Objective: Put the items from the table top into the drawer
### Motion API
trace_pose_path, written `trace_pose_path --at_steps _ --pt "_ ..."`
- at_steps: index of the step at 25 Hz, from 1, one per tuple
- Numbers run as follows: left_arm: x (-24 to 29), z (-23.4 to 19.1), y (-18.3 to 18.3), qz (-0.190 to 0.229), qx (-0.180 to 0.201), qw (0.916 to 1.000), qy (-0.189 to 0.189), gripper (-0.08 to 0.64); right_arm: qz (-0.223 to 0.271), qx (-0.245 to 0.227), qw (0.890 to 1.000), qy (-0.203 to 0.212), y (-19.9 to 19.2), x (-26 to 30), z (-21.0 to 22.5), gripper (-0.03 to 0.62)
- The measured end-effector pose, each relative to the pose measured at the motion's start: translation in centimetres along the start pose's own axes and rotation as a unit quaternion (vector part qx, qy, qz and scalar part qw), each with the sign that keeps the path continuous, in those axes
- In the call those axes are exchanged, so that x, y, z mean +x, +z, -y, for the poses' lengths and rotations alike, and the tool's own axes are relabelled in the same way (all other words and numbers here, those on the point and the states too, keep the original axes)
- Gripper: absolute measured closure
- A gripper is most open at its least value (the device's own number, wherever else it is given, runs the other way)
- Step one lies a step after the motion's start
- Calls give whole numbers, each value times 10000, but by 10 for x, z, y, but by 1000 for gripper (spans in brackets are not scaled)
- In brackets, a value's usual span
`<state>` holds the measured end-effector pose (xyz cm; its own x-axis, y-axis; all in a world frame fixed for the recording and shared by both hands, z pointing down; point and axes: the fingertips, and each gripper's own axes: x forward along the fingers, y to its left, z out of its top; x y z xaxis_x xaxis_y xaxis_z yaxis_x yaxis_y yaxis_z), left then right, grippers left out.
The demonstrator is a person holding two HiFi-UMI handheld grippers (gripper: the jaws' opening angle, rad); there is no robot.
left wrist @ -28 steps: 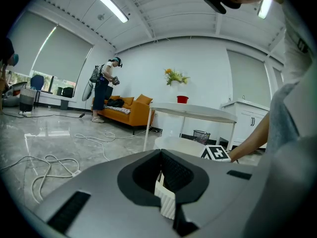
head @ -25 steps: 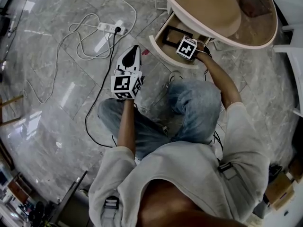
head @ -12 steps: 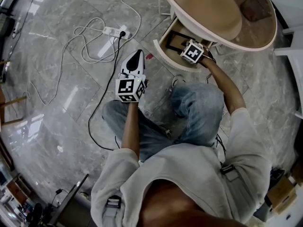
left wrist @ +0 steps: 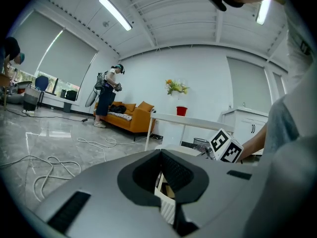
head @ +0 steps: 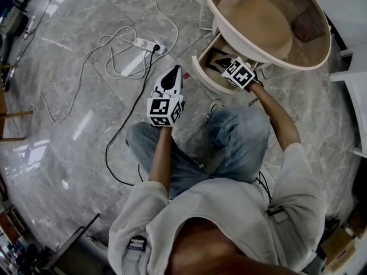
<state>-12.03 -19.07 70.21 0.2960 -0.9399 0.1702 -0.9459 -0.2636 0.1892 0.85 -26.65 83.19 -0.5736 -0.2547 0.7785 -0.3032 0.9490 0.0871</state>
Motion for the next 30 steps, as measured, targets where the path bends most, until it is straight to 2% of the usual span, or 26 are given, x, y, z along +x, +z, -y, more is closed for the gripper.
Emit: trace_pose_path --at_steps 4,8,13,18,23,27,30 --pt "-18 -11 10 102 2 9998 178 545 594 -326 9976 133 63 -11 -22 568" --pt "-38 -21 25 237 47 9991 348 545 1184 -735 9900 212 134 -24 -45 568" --pt "-57 -42 47 431 75 9971 615 545 1611 -1188 9791 369 210 -46 -66 568" --pt "-55 -44 59 517 84 9969 589 545 2136 -1429 9663 137 271 -90 -57 568" --pt "-38 -33 65 575 39 9977 359 545 2121 -1510 9644 -456 282 -128 -19 568" --pt "-19 -15 66 579 37 9983 93 545 1835 -1534 9645 -1116 263 -160 31 568" --pt "-5 3 66 578 37 9982 -146 545 1474 -1598 9604 -1745 239 -186 79 568"
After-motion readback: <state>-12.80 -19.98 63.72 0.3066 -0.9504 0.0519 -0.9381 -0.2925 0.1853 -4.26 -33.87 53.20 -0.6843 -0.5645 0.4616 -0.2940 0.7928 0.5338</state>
